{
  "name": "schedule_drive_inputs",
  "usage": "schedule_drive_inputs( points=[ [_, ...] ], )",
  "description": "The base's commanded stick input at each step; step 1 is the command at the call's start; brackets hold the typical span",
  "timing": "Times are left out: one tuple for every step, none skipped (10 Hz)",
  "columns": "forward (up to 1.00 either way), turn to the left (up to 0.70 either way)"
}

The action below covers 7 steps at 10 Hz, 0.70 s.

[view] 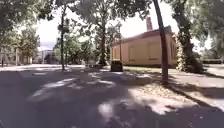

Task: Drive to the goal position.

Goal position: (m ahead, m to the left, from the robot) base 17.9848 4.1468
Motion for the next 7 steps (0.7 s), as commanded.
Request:
schedule_drive_inputs(
  points=[
    [0.85,0.0],
    [0.85,0.0],
    [0.85,0.0],
    [0.85,0.0],
    [0.85,0.21],
    [0.85,0.34],
    [0.85,0.34]
  ],
)
